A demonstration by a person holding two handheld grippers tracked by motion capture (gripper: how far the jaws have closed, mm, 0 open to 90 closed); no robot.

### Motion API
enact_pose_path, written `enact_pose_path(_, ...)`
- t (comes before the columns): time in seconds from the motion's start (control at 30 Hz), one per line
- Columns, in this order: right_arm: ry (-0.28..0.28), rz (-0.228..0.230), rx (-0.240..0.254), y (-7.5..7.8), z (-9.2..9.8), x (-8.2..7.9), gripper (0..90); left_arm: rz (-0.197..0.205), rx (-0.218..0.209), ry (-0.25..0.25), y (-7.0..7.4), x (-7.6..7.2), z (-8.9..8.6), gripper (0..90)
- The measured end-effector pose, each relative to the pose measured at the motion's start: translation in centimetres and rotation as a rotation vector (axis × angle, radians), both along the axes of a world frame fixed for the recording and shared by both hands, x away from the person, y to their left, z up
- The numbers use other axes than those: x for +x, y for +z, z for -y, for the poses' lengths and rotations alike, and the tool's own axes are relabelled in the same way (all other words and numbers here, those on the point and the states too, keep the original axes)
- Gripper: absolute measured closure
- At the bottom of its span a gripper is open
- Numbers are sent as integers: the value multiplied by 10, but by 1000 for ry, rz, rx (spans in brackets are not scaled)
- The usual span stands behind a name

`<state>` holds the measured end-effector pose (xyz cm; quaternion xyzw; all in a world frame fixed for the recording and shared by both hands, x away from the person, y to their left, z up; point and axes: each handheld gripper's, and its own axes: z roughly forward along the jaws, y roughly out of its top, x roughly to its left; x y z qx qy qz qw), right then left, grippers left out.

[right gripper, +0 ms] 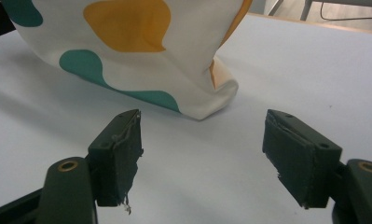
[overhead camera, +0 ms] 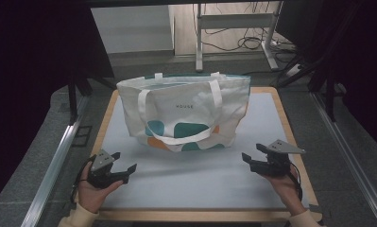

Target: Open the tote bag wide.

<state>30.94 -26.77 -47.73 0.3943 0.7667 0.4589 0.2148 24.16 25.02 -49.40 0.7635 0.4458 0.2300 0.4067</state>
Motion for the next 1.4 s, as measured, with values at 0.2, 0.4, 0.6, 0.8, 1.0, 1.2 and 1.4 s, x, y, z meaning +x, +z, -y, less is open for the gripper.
enact_pose_path(0.2, -3, 8, 17, 8, 3, 3, 312, 21, -23, 11, 10, 1, -4, 250)
enact_pose_path(0.4, 2, 33, 42, 28, 4, 9, 321, 44, -33, 3, 26, 11, -6, 264)
enact_pose_path(0.6, 11, 50, 33, 41, -2, 18, 318, 64, -46, -13, 42, 20, -6, 285)
enact_pose_path(0.8, 16, 49, 51, 57, -6, 28, 318, 79, -75, -23, 60, 30, -5, 304)
enact_pose_path(1.0, 25, 69, 46, 71, -13, 36, 321, 90, -86, -14, 73, 42, -6, 312)
enact_pose_path(1.2, 28, 75, 52, 79, -17, 45, 322, 94, -84, -10, 81, 50, -5, 310)
enact_pose_path(1.4, 35, 72, 59, 84, -22, 54, 324, 94, -114, -7, 85, 60, -9, 307)
